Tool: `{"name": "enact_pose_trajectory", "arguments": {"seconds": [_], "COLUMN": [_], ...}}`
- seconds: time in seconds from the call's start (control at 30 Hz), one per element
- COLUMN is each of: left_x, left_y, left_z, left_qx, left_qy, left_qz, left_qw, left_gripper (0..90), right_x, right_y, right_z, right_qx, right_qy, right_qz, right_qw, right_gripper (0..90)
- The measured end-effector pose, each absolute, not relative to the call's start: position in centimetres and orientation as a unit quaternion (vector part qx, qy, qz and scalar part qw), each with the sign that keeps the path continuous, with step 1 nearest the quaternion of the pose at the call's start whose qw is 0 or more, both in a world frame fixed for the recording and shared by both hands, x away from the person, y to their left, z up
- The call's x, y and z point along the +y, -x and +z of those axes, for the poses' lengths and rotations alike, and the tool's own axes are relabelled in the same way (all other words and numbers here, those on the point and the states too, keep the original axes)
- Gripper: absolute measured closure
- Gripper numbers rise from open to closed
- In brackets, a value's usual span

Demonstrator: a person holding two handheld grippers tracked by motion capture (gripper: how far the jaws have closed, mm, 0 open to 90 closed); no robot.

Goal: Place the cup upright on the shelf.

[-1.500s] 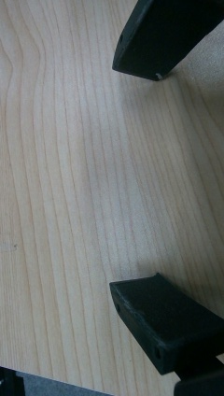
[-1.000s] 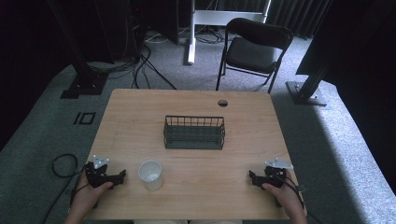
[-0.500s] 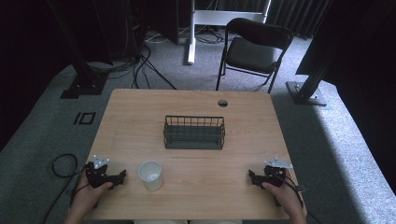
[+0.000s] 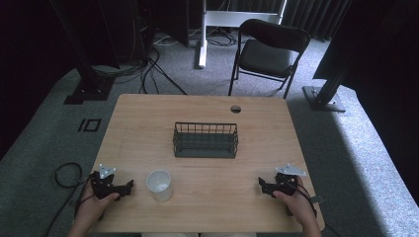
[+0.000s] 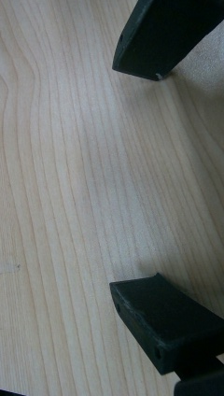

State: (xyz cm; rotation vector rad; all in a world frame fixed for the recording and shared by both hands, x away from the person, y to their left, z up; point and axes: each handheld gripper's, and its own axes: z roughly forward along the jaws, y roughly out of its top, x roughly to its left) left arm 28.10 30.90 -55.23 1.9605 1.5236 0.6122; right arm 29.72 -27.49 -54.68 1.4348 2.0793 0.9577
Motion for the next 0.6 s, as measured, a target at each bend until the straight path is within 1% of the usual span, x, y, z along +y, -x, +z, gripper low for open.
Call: {"name": "enact_pose_trajectory", "arguments": {"seconds": [0.6], "left_x": [30.9], "left_y": [-28.1], "left_z": [-55.2], "left_qx": [0.57], "left_qy": [-0.734], "left_qz": [0.229], "left_qw": [0.288], "left_gripper": [0.0], "right_x": [-24.1], "right_y": [-30.2], "right_z": [-52.0], "right_qx": [0.765], "right_qy": [-0.468], "right_qz": [0.387], "right_qw": [0.217], "right_gripper": [11.2]}}
